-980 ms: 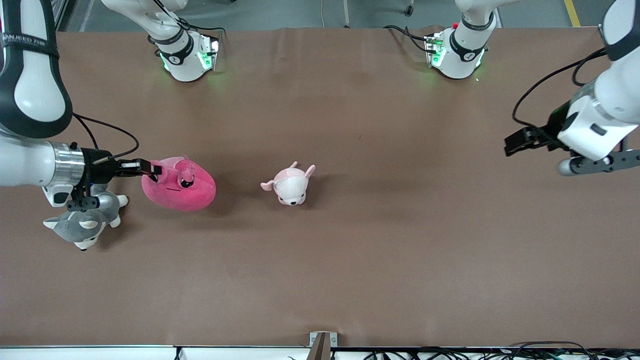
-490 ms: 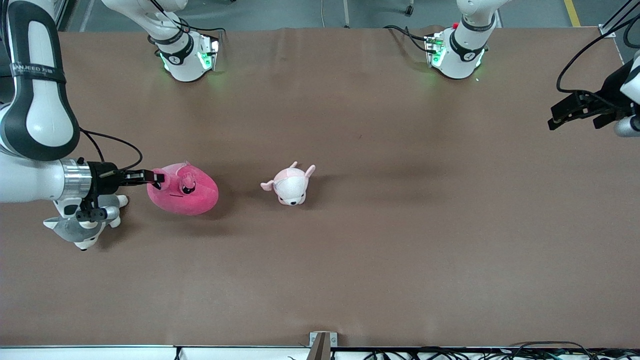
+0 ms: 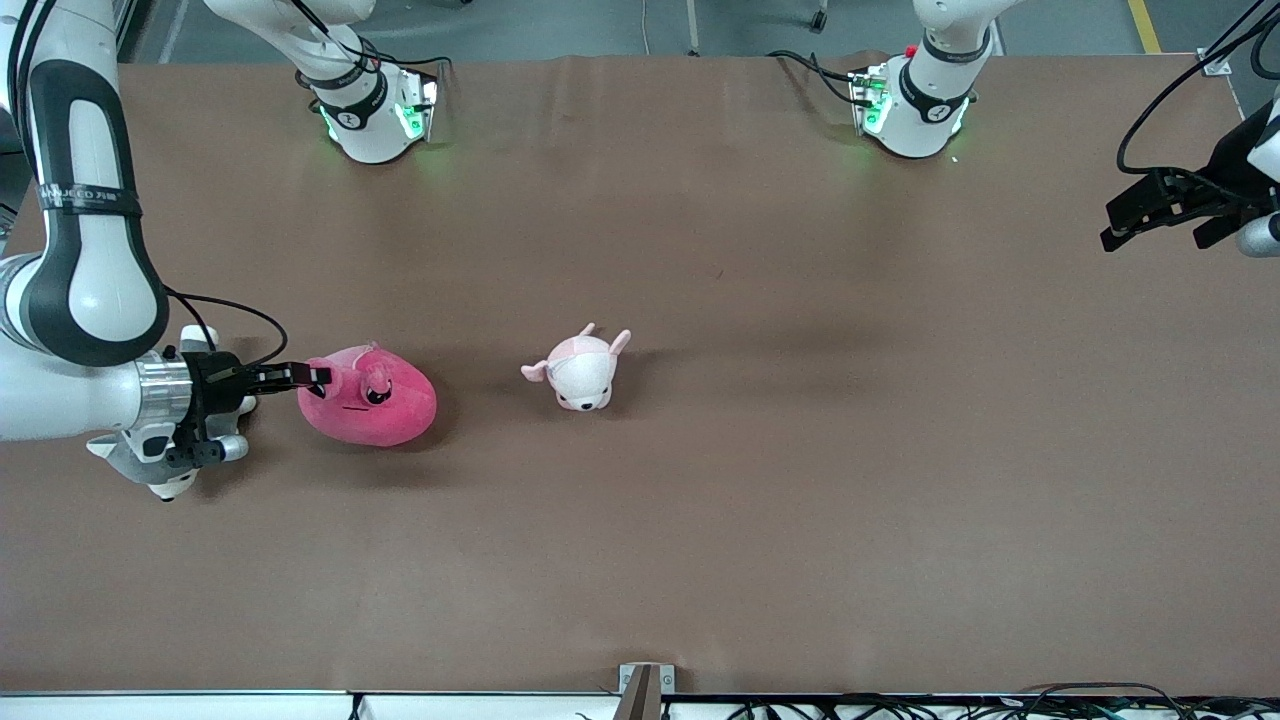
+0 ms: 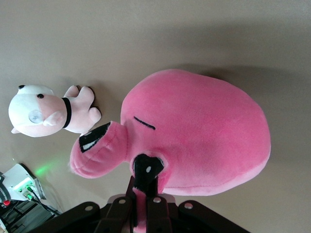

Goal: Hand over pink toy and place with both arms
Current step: 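Lower the plush beside the grey cat with the right gripper, then open the right gripper and pull it back from the plush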

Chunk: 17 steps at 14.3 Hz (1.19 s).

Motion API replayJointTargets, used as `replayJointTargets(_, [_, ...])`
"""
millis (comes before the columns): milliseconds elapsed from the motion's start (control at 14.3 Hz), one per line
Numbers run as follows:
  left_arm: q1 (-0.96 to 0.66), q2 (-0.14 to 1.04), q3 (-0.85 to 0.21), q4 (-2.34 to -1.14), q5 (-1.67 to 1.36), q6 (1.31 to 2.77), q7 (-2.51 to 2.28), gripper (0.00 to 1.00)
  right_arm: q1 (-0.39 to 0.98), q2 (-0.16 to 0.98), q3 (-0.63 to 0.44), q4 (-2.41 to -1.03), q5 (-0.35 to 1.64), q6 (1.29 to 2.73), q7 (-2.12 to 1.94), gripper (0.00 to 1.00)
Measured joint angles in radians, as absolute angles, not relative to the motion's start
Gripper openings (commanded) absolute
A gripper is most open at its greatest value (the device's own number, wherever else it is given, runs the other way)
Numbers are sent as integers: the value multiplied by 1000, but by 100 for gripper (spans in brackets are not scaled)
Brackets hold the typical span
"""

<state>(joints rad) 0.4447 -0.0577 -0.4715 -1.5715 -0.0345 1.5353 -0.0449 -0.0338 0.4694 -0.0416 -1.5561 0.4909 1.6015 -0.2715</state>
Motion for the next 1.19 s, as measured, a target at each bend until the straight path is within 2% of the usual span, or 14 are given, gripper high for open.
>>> replayJointTargets(980, [449, -9, -459, -1532, -34, 1548, -45, 100, -62, 546, -40, -1540, 569, 1600, -380, 2])
replayJointTargets(1050, [449, -5, -459, -1521, -34, 1548, -45, 100, -66, 551, -40, -1539, 569, 1600, -400, 8])
replayJointTargets(1120, [449, -4, -459, -1514, -34, 1548, -45, 100, -69, 557, -40, -1539, 569, 1600, -427, 62])
replayJointTargets(1190, [448, -4, -459, -1511, -34, 1548, -45, 100, -71, 563, -40, -1539, 569, 1601, -445, 100])
